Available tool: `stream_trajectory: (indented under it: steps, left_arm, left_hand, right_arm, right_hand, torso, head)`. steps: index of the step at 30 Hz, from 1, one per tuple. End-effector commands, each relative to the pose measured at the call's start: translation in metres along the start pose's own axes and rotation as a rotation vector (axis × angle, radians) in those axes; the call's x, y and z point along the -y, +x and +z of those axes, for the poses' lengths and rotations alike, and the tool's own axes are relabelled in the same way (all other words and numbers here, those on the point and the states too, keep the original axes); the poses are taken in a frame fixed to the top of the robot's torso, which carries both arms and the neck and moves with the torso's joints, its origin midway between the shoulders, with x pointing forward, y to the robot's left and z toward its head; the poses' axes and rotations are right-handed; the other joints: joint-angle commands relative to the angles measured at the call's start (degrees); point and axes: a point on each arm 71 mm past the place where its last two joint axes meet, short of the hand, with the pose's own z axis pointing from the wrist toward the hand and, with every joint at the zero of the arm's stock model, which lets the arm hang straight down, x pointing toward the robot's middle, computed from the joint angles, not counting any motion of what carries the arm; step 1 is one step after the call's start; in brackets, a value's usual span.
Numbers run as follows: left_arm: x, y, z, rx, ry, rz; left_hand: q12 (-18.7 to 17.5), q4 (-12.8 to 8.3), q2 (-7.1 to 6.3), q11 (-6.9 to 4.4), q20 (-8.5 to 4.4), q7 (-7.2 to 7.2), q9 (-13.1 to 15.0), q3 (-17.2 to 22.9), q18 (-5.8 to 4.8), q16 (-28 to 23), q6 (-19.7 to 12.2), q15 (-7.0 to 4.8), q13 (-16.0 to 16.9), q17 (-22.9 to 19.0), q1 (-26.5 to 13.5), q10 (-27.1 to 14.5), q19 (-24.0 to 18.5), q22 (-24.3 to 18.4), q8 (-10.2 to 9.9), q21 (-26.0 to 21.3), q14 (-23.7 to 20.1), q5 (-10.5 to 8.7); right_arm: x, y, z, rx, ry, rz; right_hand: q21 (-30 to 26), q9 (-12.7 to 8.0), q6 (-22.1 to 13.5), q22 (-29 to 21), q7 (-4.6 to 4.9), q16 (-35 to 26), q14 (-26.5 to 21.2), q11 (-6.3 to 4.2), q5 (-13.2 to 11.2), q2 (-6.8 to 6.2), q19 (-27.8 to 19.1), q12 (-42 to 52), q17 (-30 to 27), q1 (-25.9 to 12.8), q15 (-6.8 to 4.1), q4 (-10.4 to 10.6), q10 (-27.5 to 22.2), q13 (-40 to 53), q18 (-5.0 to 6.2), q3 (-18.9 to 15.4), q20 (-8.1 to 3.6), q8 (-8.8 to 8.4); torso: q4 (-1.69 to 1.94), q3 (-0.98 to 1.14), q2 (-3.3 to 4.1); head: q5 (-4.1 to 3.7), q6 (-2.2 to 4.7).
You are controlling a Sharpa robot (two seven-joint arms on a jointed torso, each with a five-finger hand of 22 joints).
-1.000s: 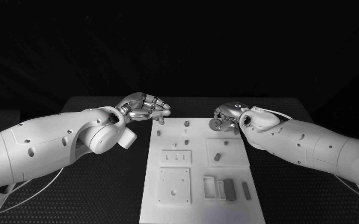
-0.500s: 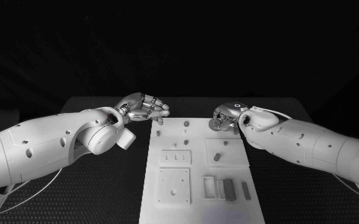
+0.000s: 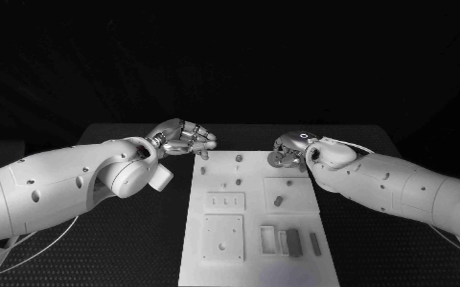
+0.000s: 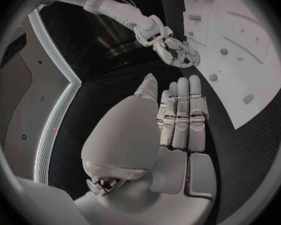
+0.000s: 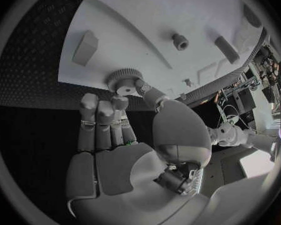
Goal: Assemble the parts on the task board
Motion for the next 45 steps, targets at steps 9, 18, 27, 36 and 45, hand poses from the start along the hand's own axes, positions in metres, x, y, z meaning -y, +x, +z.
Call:
stream_trajectory:
  steps: [9, 18, 27, 36, 45]
  left_arm:
    - [0.002, 0.001, 0.0, -0.013, 0.007, -0.008]
    - [0.002, 0.001, -0.001, -0.01, 0.007, -0.007]
    - [0.002, 0.001, -0.001, -0.009, 0.008, -0.007]
    - [0.002, 0.001, 0.0, -0.01, 0.008, -0.007]
    - [0.002, 0.002, 0.001, -0.012, 0.009, -0.007]
  left_hand:
    - [-0.4, 0.2, -0.04, 0.16, -0.16, 0.41, 0.1, 0.0, 1.12, -0.3, -0.1, 0.15, 0.1, 0.1, -0.6, 0.0, 0.2, 0.1, -0.4, -0.2, -0.2, -0.26]
    - [-0.4, 0.2, -0.05, 0.16, -0.16, 0.41, 0.1, 0.0, 1.13, -0.3, -0.1, 0.14, 0.1, 0.1, -0.6, 0.0, 0.2, 0.1, -0.4, -0.3, -0.2, -0.26]
    - [-0.5, 0.2, -0.06, 0.16, -0.16, 0.41, 0.1, 0.1, 1.13, -0.4, -0.1, 0.15, 0.1, 0.1, -0.6, 0.0, 0.2, 0.1, -0.4, -0.3, -0.2, -0.26]
    - [-0.5, 0.2, -0.06, 0.17, -0.15, 0.42, 0.1, 0.1, 1.13, -0.4, -0.1, 0.15, 0.2, 0.1, -0.6, 0.0, 0.2, 0.1, -0.5, -0.3, -0.2, -0.26]
    - [-0.6, 0.2, -0.08, 0.17, -0.15, 0.44, 0.1, 0.1, 1.13, -0.4, -0.1, 0.15, 0.2, 0.1, -0.6, 0.0, 0.2, 0.2, -0.5, -0.3, -0.2, -0.26]
  right_arm:
    - [0.002, 0.017, -0.007, -0.037, 0.027, -0.057]
    - [-0.009, 0.003, -0.01, 0.044, 0.016, -0.101]
    - [-0.034, -0.012, -0.013, 0.091, -0.035, -0.112]
    - [-0.072, -0.018, -0.015, 0.139, -0.109, -0.139]
    - [-0.108, -0.021, -0.013, 0.16, -0.169, -0.143]
  right_hand:
    - [0.3, 0.5, 5.2, 0.9, 1.74, -0.3, 1.1, 0.57, 0.1, 0.77, 0.5, 1.0, 0.4, 2.2, -0.25, -3.8, -0.7, -0.8, 1.76, 0.6, -0.26, 0.46]
    - [0.6, 0.9, 6.5, 0.8, 1.2, -0.5, 2.2, 0.03, 0.1, 0.08, 1.3, 1.2, 0.3, 1.9, -0.74, -3.7, 0.3, -1.5, 1.76, 0.5, -0.5, 0.93]
    - [0.6, 0.9, 6.8, 0.8, 1.07, -0.7, 2.6, -0.09, 0.1, -0.52, 1.6, 1.2, 0.2, 1.7, -0.88, -3.5, 0.7, -1.8, 1.76, 0.6, -0.63, 0.94]
    - [0.5, 0.9, 6.9, 0.7, 1.01, -1.0, 2.9, -0.16, 0.2, -1.16, 1.8, 1.1, 0.1, 1.4, -0.95, -3.2, 1.0, -2.1, 1.76, 0.7, -0.74, 0.86]
    - [0.3, 0.9, 6.9, 0.6, 0.99, -1.4, 3.2, -0.2, 0.2, -1.86, 2.1, 1.0, -0.1, 1.3, -0.99, -2.7, 1.2, -2.5, 1.76, 1.1, -0.88, 0.7]
  torso:
    - [-0.03, 0.0, -0.06]
    - [0.02, -0.08, -0.08]
    - [0.11, -0.1, -0.09]
    - [0.1, -0.04, -0.03]
    - [0.21, -0.01, 0.05]
  head:
    - [-0.11, 0.09]
    - [-0.35, 0.43]
    - [-0.47, 0.69]
    - [-0.32, 0.9]
    - [-0.3, 1.1]
